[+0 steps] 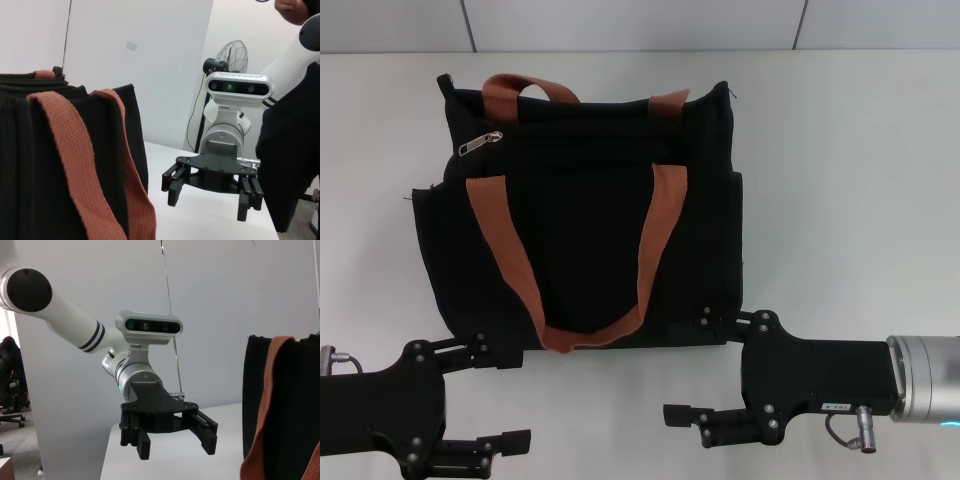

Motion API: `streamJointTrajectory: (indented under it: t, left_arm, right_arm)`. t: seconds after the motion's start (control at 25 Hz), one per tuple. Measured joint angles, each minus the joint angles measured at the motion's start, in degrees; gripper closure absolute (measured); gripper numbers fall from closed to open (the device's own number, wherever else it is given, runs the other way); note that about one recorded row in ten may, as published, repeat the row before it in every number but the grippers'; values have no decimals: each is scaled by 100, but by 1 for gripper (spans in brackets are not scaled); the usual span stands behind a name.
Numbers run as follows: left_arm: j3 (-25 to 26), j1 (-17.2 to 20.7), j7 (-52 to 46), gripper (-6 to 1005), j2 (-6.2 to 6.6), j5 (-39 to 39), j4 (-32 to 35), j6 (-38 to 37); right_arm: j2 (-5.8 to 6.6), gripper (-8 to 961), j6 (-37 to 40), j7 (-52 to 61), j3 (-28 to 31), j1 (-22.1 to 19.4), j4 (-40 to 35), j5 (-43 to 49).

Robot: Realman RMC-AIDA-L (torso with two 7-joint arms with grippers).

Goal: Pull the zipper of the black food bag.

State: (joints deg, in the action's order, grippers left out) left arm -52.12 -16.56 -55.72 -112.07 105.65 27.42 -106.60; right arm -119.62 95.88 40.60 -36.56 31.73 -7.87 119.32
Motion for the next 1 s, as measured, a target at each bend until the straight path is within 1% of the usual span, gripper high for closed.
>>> streamJointTrajectory:
  t: [0.56,0.68,0.8,0.88,1.0]
  left_arm:
    - [16,3,0,214,-4,-16,0,-39]
    - [171,-46,0,220,-54,-39,0,-161]
    - [470,-142,30,226,-163,-42,1,-464]
    - [571,-165,46,230,-185,-42,0,-568]
    - [571,-165,46,237,-185,-42,0,-568]
  right_arm:
    - [0,158,0,0,18,-7,5,0]
    - [0,158,-17,0,37,-9,5,0]
    - [5,158,-44,0,42,-17,5,0]
    - [6,158,-49,0,47,-31,5,1]
    - [8,158,-63,0,59,-48,5,3]
